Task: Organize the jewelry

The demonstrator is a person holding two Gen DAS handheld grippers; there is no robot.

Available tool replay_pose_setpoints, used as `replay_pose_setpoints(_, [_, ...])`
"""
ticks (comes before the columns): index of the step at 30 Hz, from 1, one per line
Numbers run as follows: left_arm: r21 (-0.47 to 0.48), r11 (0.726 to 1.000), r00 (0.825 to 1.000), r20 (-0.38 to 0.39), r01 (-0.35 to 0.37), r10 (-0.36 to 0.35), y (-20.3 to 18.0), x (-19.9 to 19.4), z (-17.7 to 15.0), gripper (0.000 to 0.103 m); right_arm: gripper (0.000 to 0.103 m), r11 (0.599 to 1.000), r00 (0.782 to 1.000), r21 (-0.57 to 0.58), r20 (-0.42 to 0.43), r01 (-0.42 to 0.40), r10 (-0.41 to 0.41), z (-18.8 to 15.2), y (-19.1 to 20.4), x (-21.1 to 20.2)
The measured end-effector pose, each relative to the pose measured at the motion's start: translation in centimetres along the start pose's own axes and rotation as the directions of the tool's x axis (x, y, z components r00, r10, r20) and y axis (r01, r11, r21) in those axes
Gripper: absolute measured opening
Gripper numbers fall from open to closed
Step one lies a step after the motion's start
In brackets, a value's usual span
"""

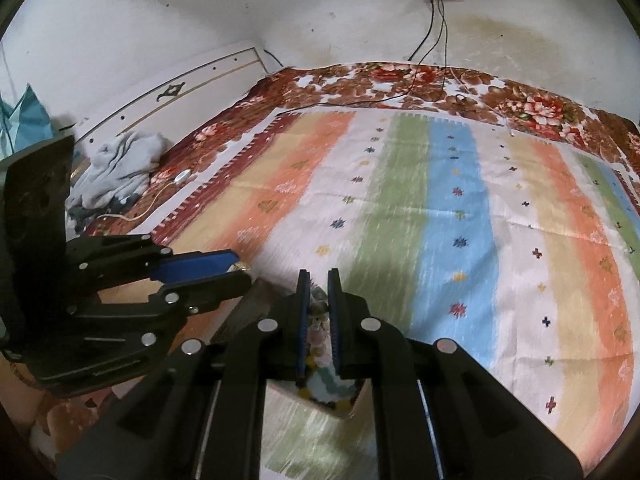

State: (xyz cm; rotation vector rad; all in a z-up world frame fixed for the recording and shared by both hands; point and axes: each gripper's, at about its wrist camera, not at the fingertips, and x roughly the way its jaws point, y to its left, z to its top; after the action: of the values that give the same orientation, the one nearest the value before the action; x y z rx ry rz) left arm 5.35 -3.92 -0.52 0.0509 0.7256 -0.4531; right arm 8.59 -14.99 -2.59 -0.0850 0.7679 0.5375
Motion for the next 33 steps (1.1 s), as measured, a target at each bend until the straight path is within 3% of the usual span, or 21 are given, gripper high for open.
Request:
replay_pose_setpoints(9, [0.012, 1.000, 1.000, -0.020, -0.007, 0.007, -0.3, 0.4, -0.5, 0.018, 0.010, 1.000, 1.000, -0.003, -0.004, -0.001, 0.001, -0.5, 0.4, -0.2])
replay_pose_setpoints(11, [0.012, 1.000, 0.999, -0.036, -0.011, 0.012, -0.2, 0.6, -0.6, 0.018, 0.014, 1.000, 1.000, 0.007, 0.000, 0.002, -0.002, -0.6, 0.2, -0.2])
replay_pose_setpoints(13, [0.014, 1.000, 0.998, -0.055, -0.020, 0.021, -0.2, 0.9, -0.7, 0.023, 0.049, 1.000, 0.999, 0.004, 0.016, 0.029, -0.029, -0.5, -0.1, -0.4])
replay_pose_setpoints(21, [0.017, 0.999, 0.998, -0.061, -0.035, 0.036, -0.2, 0.6, -0.9, 0.056, 0.054, 0.997, 0.996, 0.050, 0.062, 0.055, -0.058, -0.8, -1.8, -1.8])
replay_pose_setpoints(23, [0.012, 0.999, 0.998, -0.056, -0.038, 0.038, -0.2, 0.3, -1.0, 0.064, 0.066, 0.997, 0.995, 0.051, 0.079, 0.063, -0.067, -1.1, -2.0, -2.2])
replay_pose_setpoints(27, [0.009, 0.998, 0.998, -0.020, -0.062, 0.062, -0.3, -0.6, -1.3, 0.087, 0.077, 0.996, 0.990, 0.058, 0.114, 0.071, -0.077, -2.0, -2.2, -3.4])
replay_pose_setpoints(31, [0.000, 0.997, 0.997, 0.004, -0.077, 0.077, -0.3, -1.2, -1.6, 0.097, 0.091, 0.995, 0.987, 0.054, 0.135, 0.084, -0.091, -2.9, -2.2, -4.3])
replay_pose_setpoints(33, [-0.001, 0.996, 0.996, 0.010, -0.087, 0.087, -0.5, -1.5, -1.7, 0.097, 0.093, 0.995, 0.985, 0.051, 0.146, 0.083, -0.090, -3.4, -2.0, -4.8])
